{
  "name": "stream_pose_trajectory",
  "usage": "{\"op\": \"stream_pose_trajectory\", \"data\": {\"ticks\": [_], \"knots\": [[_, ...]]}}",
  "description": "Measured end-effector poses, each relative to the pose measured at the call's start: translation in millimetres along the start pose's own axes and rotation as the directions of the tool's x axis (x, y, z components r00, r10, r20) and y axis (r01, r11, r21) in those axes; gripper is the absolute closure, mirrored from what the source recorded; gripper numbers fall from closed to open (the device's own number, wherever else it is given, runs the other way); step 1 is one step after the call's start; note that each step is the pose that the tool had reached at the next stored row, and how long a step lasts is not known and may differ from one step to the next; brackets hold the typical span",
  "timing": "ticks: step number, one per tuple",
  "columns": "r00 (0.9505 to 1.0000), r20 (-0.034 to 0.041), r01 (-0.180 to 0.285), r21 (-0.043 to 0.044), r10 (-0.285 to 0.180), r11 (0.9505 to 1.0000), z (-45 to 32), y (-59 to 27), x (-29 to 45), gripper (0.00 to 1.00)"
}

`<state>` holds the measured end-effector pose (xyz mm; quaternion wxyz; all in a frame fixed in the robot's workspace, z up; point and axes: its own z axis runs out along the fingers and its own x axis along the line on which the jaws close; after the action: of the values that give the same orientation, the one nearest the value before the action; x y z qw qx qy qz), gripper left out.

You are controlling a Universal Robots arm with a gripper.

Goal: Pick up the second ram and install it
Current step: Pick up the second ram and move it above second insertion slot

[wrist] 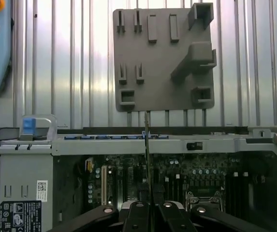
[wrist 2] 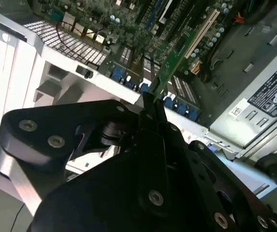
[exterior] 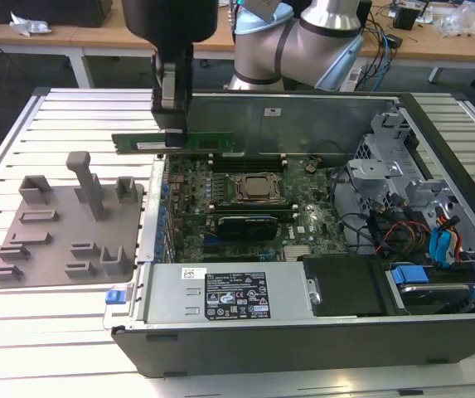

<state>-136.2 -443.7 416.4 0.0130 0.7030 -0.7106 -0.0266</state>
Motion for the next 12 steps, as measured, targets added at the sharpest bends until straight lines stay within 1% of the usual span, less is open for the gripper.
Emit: {"op": "stream_pose_trajectory", "data": {"ticks": [1,3,4,6,9,12], "knots": [[1.0000,-0.0001,0.000,-0.0008,0.000,1.0000,1.1,-3.3,-0.2,0.87],[1.0000,0.0002,0.000,-0.0041,0.000,1.0000,5.3,-23.7,-2.3,0.87],[1.0000,0.0001,0.000,-0.0052,0.000,1.0000,6.9,-32.5,-4.0,0.87],[1.0000,0.0002,0.000,-0.0058,0.000,1.0000,8.5,-39.8,-5.6,0.87],[1.0000,0.0000,0.000,-0.0069,0.000,1.0000,11.4,-56.0,-8.6,0.87],[1.0000,0.0002,0.000,-0.0075,0.000,1.0000,14.4,-69.7,-10.9,0.87]]}}
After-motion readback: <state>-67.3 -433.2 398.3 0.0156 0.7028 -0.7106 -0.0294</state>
